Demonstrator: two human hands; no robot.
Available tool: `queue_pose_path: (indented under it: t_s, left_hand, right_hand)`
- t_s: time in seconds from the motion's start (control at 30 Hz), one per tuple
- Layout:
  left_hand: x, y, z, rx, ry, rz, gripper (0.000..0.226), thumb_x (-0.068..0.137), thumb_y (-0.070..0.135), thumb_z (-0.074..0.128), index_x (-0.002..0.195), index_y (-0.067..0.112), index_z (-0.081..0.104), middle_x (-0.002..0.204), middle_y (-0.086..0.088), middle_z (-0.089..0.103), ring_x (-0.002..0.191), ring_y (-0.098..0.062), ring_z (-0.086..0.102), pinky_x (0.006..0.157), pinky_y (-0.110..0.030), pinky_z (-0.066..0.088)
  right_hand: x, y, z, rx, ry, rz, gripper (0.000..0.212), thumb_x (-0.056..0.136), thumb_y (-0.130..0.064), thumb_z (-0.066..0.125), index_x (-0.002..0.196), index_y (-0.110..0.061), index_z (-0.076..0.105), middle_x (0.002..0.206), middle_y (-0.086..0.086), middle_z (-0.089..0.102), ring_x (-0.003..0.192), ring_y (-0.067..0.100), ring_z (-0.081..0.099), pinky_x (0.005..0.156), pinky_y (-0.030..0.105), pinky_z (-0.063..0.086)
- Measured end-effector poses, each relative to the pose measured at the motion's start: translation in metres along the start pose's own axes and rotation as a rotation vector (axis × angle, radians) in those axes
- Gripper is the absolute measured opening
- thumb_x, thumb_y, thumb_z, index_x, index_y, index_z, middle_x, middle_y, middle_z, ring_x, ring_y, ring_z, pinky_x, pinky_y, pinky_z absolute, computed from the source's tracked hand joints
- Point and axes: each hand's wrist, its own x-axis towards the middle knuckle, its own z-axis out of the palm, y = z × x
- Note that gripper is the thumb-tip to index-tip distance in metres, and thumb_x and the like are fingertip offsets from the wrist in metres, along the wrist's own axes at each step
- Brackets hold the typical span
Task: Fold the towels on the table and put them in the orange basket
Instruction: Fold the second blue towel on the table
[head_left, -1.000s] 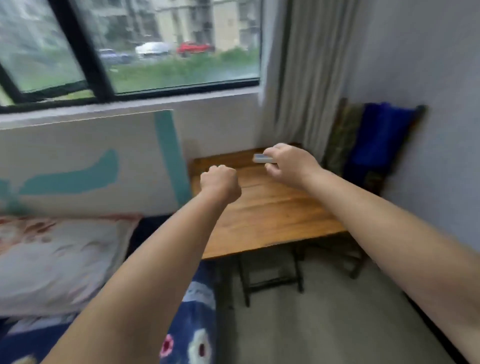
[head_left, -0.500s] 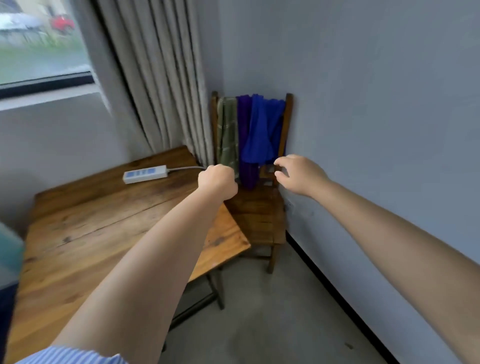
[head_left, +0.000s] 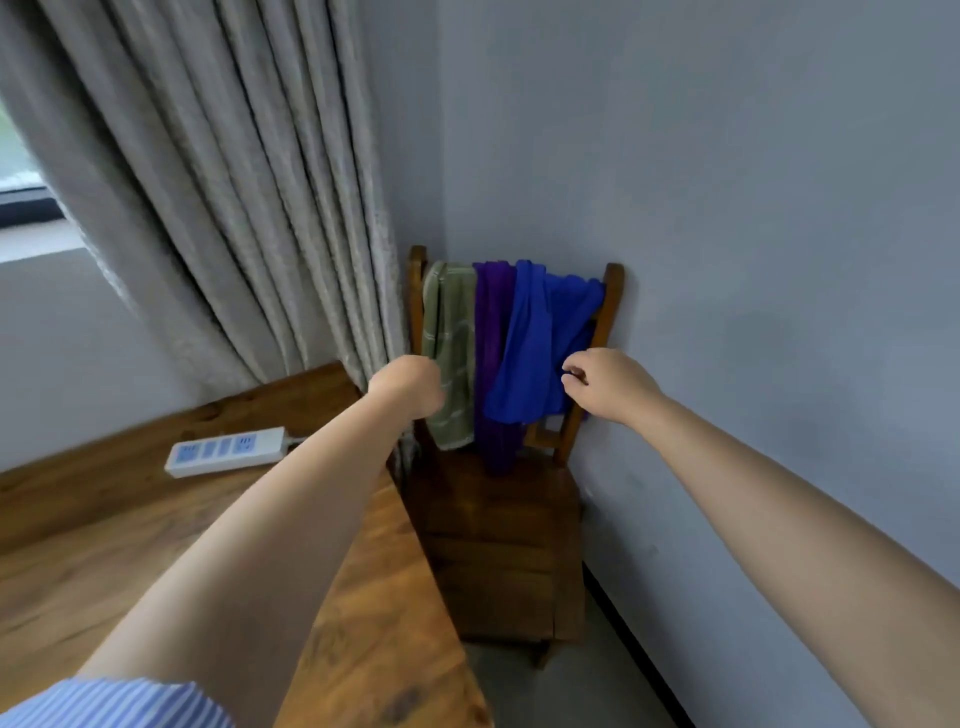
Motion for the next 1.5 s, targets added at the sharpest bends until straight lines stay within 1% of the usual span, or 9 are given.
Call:
queue_pose_path:
  t_s: [0.07, 0.27, 0.37, 0.6, 0.87, 1.03, 1.13, 1.27, 1.5]
  left_hand:
    - [0.034, 0.01, -0.01, -0.051, 0.003, 0.026, 0.029, 0.096, 0.016, 0.038, 0.108, 0.003, 0.061, 0.096, -0.009, 0.057, 0.091, -0.026, 0.057, 0.074, -0.032, 0.045]
    - [0.117, 0.054, -0.008, -0.321, 0.091, 0.043, 0.029, 0.097, 0.023, 0.042, 0.112, 0.006, 0.059, 0.112, -0.012, 0.063, 0.098, -0.025, 0.058, 0.08, -0.034, 0.047]
    - [0.15, 0.075, -0.007, -0.391, 0.248, 0.017, 0.036, 0.095, 0.028, 0.047, 0.125, 0.008, 0.054, 0.121, -0.01, 0.06, 0.108, -0.024, 0.057, 0.087, -0.034, 0.047]
    - [0.199, 0.114, -0.019, -0.454, 0.385, -0.155, 0.044, 0.094, 0.034, 0.049, 0.131, 0.01, 0.05, 0.126, -0.008, 0.056, 0.113, -0.023, 0.054, 0.091, -0.033, 0.045]
    - [0.212, 0.123, -0.03, -0.359, 0.401, -0.215, 0.026, 0.095, 0.022, 0.045, 0.077, 0.008, 0.056, 0.074, -0.003, 0.049, 0.075, -0.018, 0.047, 0.063, -0.029, 0.035]
    - [0.203, 0.121, -0.042, -0.439, 0.448, -0.194, 0.03, 0.096, 0.02, 0.044, 0.078, 0.002, 0.06, 0.064, -0.004, 0.049, 0.066, -0.017, 0.046, 0.06, -0.028, 0.034]
    - [0.197, 0.121, -0.063, -0.503, 0.481, -0.139, 0.031, 0.096, 0.018, 0.046, 0.069, 0.005, 0.053, 0.056, 0.0, 0.043, 0.055, -0.012, 0.04, 0.055, -0.028, 0.028]
    - [0.189, 0.125, -0.097, -0.671, 0.53, -0.082, 0.02, 0.095, 0.018, 0.05, 0.079, 0.01, 0.059, 0.081, -0.023, 0.062, 0.073, -0.02, 0.052, 0.071, -0.032, 0.043]
    - [0.141, 0.1, -0.138, -0.611, 0.732, -0.183, 0.025, 0.095, 0.02, 0.05, 0.09, 0.005, 0.069, 0.073, -0.002, 0.059, 0.073, -0.017, 0.053, 0.068, -0.025, 0.037]
  right_hand:
    - [0.036, 0.012, -0.002, 0.031, 0.009, 0.028, 0.026, 0.094, -0.017, 0.044, 0.072, -0.014, 0.057, 0.072, 0.003, 0.058, 0.069, 0.02, 0.052, 0.059, 0.029, 0.039]
    - [0.122, 0.058, -0.011, 0.049, -0.029, 0.025, 0.034, 0.091, -0.011, 0.049, 0.123, -0.003, 0.054, 0.123, 0.013, 0.06, 0.112, 0.026, 0.055, 0.09, 0.032, 0.043]
    - [0.171, 0.085, -0.015, 0.034, 0.009, -0.019, 0.041, 0.091, -0.01, 0.05, 0.132, -0.004, 0.047, 0.133, 0.014, 0.053, 0.122, 0.026, 0.049, 0.099, 0.032, 0.038]
    - [0.238, 0.114, -0.011, -0.391, 0.002, -0.069, 0.026, 0.091, -0.032, 0.05, 0.103, -0.012, 0.061, 0.111, 0.007, 0.06, 0.109, 0.027, 0.05, 0.087, 0.033, 0.034]
    - [0.245, 0.129, -0.001, -0.23, 0.03, -0.011, 0.029, 0.093, -0.029, 0.044, 0.088, -0.015, 0.068, 0.09, 0.003, 0.063, 0.104, 0.026, 0.05, 0.088, 0.034, 0.03]
    - [0.244, 0.127, -0.011, -0.08, 0.082, -0.004, 0.027, 0.094, -0.023, 0.043, 0.09, -0.013, 0.067, 0.094, 0.006, 0.065, 0.099, 0.026, 0.054, 0.088, 0.034, 0.033]
    - [0.244, 0.119, -0.026, 0.096, 0.269, -0.032, 0.024, 0.091, -0.014, 0.046, 0.083, -0.003, 0.066, 0.09, 0.013, 0.064, 0.09, 0.03, 0.056, 0.081, 0.035, 0.038]
    - [0.253, 0.104, -0.057, 0.331, 0.499, -0.03, 0.021, 0.088, -0.008, 0.049, 0.079, 0.004, 0.064, 0.086, 0.02, 0.064, 0.082, 0.034, 0.056, 0.067, 0.032, 0.034]
    - [0.249, 0.065, -0.105, 0.411, 0.616, -0.212, 0.019, 0.088, -0.008, 0.052, 0.082, 0.002, 0.066, 0.089, 0.018, 0.064, 0.079, 0.033, 0.058, 0.071, 0.038, 0.043]
